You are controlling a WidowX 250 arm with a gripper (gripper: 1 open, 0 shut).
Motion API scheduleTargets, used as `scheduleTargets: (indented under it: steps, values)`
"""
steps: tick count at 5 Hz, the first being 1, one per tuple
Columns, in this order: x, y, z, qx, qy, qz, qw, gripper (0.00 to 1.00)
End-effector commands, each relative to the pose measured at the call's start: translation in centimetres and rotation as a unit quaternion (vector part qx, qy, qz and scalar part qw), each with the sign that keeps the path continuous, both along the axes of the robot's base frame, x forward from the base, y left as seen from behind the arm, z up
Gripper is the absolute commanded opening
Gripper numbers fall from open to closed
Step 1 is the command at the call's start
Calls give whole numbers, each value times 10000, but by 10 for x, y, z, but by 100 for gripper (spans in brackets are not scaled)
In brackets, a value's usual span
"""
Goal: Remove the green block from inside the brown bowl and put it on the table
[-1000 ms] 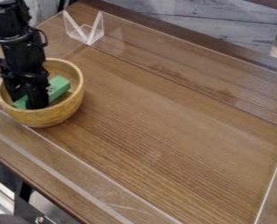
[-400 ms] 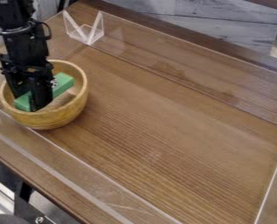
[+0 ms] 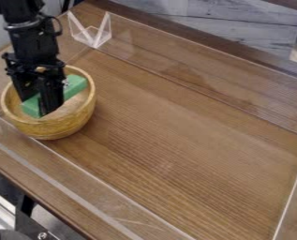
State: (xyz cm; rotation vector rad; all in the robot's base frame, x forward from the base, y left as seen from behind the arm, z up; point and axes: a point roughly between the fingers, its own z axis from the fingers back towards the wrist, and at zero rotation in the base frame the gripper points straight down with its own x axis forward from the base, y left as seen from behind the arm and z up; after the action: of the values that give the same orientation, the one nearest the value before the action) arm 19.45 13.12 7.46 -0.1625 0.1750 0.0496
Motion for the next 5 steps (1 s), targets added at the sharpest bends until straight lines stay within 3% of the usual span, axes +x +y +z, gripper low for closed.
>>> scheduleTargets:
  steps: [1, 5]
  values:
    - [12, -6, 22, 186, -348, -37, 9992, 0]
    - [25, -59, 33, -23, -432, -240, 9988, 0]
